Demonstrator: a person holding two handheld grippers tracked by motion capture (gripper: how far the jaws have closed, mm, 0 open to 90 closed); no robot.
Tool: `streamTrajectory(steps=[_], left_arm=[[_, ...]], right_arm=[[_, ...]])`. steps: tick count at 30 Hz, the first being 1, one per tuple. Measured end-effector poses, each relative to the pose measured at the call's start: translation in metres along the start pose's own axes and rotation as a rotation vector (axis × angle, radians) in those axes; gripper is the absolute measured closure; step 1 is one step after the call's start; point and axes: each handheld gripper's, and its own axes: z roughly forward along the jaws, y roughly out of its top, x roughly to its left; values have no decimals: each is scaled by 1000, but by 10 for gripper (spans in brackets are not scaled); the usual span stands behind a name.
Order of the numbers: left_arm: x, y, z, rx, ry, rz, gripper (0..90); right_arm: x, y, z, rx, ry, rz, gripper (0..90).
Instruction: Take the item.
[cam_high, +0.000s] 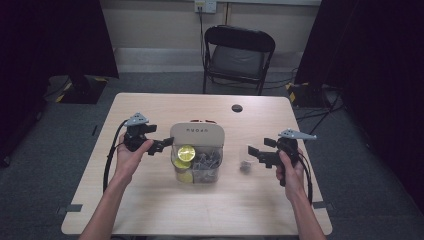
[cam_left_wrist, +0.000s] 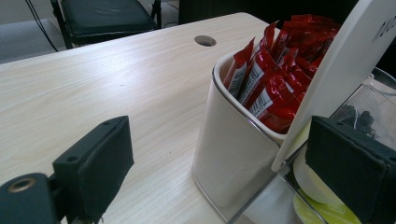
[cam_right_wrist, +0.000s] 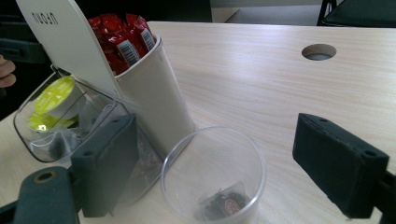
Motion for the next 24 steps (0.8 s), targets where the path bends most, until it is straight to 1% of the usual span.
streamTrajectory(steps=[1,3,4,5,7,8,9,14,15,16,18,19,21,24], left_arm=[[0,0,0,0,1,0,74],[0,0,0,0,2,0,74],[0,0,0,0,1,-2,74],[0,0,0,-3,0,-2,74],[-1,0,0,-2,1,-1,76],[-1,0,0,-2,1,-1,77],[-1,0,0,-1,1,1,78],[-1,0,0,-1,2,-4,77],[-1,0,0,-2,5,0,78],[-1,0,0,-2,4,0,80],[-1,0,0,-3,2,-5,80],[-1,0,0,-4,1,-8,80],[-1,0,0,-4,4,-3,80],[-1,0,0,-5,4,-7,80]], right_arm=[[1,-1,-3,-2,-31,-16,145],[1,-1,-4,-2,-35,-22,145],[2,-2,-6,-1,-43,-27,145],[2,-3,-10,-3,-63,-34,145],[3,-6,-12,2,-74,-34,145],[3,-6,-12,2,-74,-34,145],[5,-8,-15,3,-77,-44,145],[6,-15,-18,20,-71,-46,146],[5,-19,-20,39,-63,-46,146],[5,-21,-21,49,-71,-51,146],[5,-23,-22,53,-76,-51,146],[5,-28,-24,69,-77,-50,146],[5,-31,-24,74,-76,-53,146],[5,-41,-25,104,-78,-55,146]])
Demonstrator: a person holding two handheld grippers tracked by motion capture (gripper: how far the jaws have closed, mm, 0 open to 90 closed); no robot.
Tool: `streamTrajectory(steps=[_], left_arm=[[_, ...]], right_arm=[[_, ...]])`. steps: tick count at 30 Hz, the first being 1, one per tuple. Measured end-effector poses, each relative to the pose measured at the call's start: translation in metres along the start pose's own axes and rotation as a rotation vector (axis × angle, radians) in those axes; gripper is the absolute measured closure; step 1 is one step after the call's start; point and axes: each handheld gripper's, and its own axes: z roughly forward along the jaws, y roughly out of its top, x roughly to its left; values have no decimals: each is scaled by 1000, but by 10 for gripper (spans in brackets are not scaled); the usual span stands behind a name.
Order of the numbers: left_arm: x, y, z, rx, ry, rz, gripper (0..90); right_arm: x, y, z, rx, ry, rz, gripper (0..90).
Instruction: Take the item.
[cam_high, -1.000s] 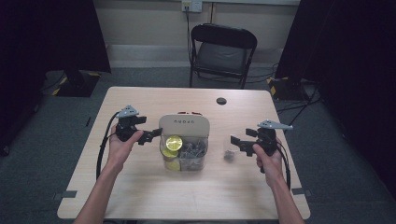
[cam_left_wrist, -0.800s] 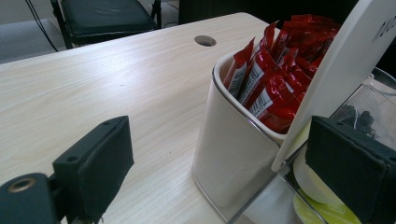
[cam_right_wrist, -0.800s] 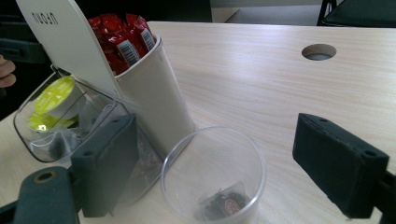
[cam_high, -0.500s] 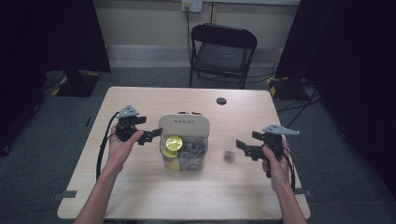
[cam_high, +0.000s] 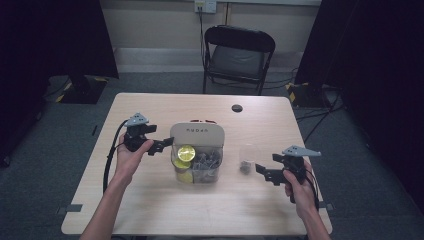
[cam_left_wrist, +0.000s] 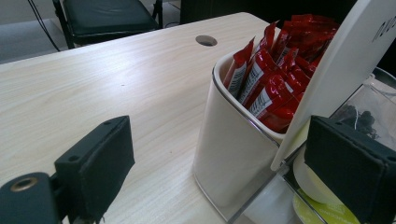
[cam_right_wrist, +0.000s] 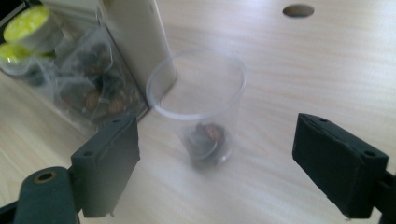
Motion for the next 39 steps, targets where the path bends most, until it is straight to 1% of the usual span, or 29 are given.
streamTrajectory(steps=[1,2,3,4,5,10,11,13,14,16,17,20,22,24,25,28,29,32,36,38,39], left_arm=[[0,0,0,0,0,-1,80],[0,0,0,0,1,0,80],[0,0,0,-1,1,0,81],[0,0,0,-1,1,0,82],[0,0,0,3,4,0,83],[0,0,0,3,1,-1,83],[0,0,0,4,2,0,83],[0,0,-1,5,2,2,84],[1,0,-1,2,-2,5,85],[1,0,-1,0,-3,3,86],[1,-1,-1,1,-3,4,87],[1,-1,-1,1,1,3,90],[1,-1,-2,3,-2,1,90],[1,-1,-2,2,-1,1,91],[1,-1,-2,2,0,1,91],[2,-1,-2,6,1,-1,91],[2,-1,-2,6,1,-1,91],[2,-1,-2,0,-3,1,100],[3,-2,-2,4,-11,0,101],[3,-2,-4,8,-6,-1,102],[3,-2,-4,2,-7,-2,109]], right_arm=[[0,-7,0,20,-2,-3,146],[0,-7,0,20,-2,-3,146],[-1,-12,1,31,-8,-6,146],[-1,-12,1,31,-8,-6,146],[-2,-17,2,40,-16,-3,146],[-4,-25,6,61,-26,1,146],[-3,-28,9,75,-27,1,147],[-2,-29,11,82,-28,-4,147],[-1,-32,14,101,-36,-7,147],[-1,-33,16,106,-38,-13,148],[-1,-36,19,119,-41,-17,148],[-1,-38,21,128,-46,-17,148],[-2,-42,24,145,-66,-14,148],[-3,-45,27,161,-75,-15,148],[-3,-45,28,166,-84,-25,148],[-3,-46,29,173,-98,-29,149],[-3,-48,32,179,-107,-39,149],[-5,-49,34,194,-112,-36,149],[-7,-52,36,206,-126,-31,149],[-7,-54,38,210,-134,-44,148],[-6,-55,38,210,-139,-51,148]])
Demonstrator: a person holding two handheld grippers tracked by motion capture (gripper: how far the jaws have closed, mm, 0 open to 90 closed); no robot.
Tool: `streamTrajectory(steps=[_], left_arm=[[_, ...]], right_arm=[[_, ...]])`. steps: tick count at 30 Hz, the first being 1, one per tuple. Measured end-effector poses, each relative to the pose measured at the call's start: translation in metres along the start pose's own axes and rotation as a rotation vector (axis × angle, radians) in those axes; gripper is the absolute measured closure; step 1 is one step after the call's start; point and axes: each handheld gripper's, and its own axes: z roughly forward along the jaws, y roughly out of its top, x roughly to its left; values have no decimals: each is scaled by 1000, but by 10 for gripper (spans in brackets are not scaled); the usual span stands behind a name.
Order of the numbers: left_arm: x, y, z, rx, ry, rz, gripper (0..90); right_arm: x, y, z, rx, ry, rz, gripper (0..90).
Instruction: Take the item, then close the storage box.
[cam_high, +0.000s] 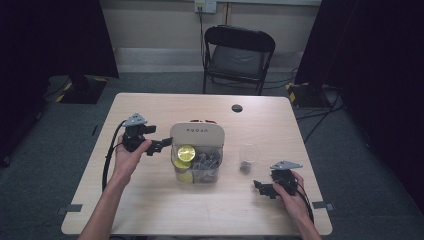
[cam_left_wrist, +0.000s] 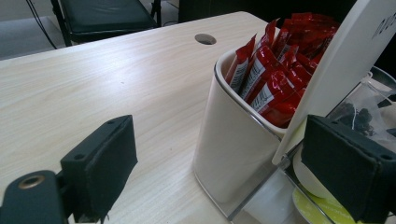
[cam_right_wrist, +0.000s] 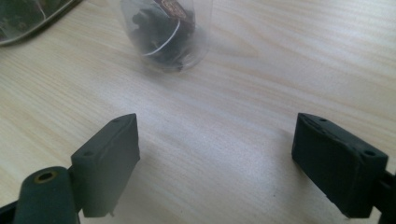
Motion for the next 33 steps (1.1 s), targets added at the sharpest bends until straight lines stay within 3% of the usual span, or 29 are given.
streamTrajectory(steps=[2,6,13,16,23,33], left_arm=[[0,1,-4,-10,5,9,145],[0,2,-7,-29,9,5,157],[2,5,-8,-33,-3,3,156],[2,8,-12,-47,24,-4,164],[6,10,-7,-57,38,-23,164],[7,9,-2,-65,7,-47,185]], right_arm=[[3,-3,1,-17,-23,-23,147],[4,-7,2,-54,-39,-22,139],[4,-7,2,-55,-42,-19,139],[4,-7,2,-56,-44,-20,139],[5,-7,2,-55,-42,-19,139],[5,-7,2,-55,-42,-20,139]])
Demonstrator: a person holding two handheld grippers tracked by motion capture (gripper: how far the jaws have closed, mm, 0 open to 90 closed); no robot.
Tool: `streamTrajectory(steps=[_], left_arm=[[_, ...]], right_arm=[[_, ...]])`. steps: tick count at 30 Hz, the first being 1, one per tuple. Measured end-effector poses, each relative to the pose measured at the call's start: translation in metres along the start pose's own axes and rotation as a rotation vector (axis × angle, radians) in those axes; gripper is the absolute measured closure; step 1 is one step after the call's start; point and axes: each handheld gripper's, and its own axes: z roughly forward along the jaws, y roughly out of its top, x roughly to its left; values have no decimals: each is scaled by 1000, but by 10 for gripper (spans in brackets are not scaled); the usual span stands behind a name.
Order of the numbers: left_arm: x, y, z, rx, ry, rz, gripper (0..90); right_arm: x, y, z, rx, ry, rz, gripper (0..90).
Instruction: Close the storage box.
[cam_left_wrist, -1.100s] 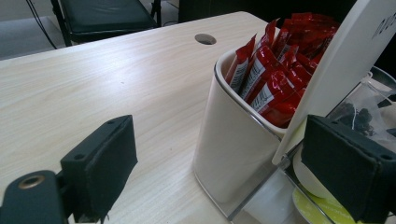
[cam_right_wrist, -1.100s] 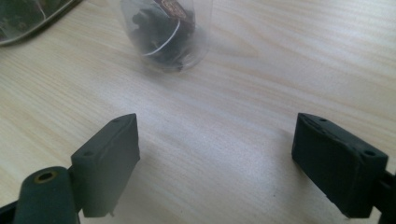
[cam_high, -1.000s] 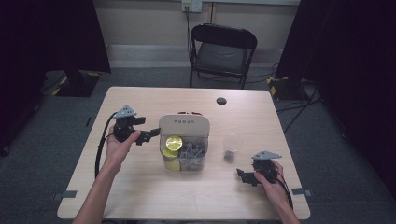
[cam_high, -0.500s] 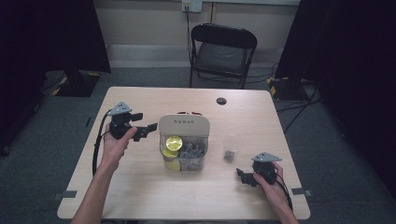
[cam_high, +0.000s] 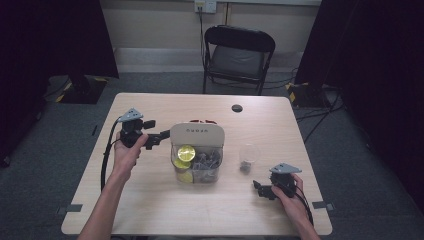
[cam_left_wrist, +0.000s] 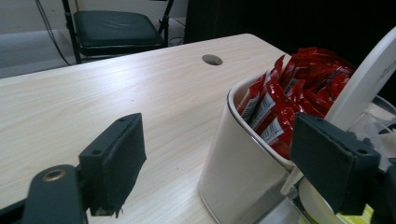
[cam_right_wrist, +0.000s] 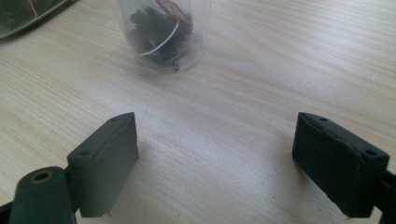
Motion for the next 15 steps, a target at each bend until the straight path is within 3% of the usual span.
streamTrajectory(steps=[15], left_arm=[[-1,0,-2,5,-23,6,245]], right_arm=[[0,0,0,0,0,0,138]])
